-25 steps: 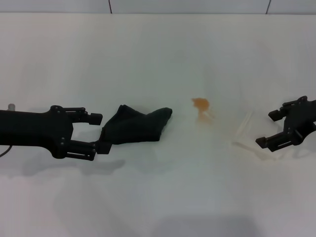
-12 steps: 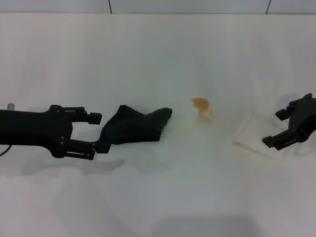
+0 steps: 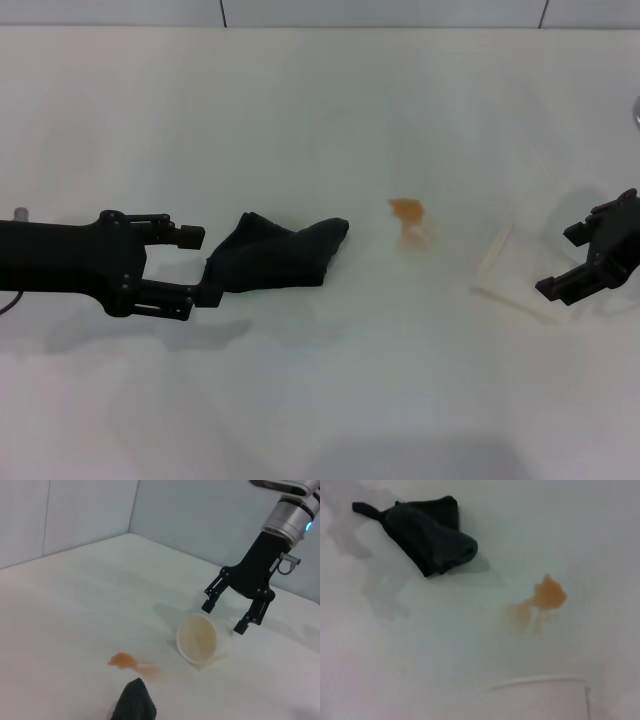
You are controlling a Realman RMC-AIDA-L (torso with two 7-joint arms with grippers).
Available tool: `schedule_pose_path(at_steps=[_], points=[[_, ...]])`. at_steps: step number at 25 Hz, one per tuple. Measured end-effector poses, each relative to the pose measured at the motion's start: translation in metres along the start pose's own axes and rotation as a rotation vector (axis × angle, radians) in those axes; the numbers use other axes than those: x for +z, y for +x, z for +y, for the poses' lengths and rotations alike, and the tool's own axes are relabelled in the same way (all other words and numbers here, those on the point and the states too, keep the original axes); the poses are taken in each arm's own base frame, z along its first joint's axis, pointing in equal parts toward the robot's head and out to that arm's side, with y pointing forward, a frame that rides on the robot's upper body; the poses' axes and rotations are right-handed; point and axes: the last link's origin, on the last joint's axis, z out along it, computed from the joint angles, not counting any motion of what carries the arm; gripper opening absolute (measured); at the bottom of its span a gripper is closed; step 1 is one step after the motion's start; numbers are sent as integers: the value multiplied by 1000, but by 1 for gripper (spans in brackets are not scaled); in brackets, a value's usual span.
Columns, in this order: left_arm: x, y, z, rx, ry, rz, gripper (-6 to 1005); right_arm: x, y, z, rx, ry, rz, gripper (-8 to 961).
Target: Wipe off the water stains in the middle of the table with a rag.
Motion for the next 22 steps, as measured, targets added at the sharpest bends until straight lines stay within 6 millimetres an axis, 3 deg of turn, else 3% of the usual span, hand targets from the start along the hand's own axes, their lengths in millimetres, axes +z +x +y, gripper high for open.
schedule_pose_path(at_steps=[22], points=[[1, 0, 0, -1, -1, 1, 853, 7, -18, 9, -61, -2, 28, 820]])
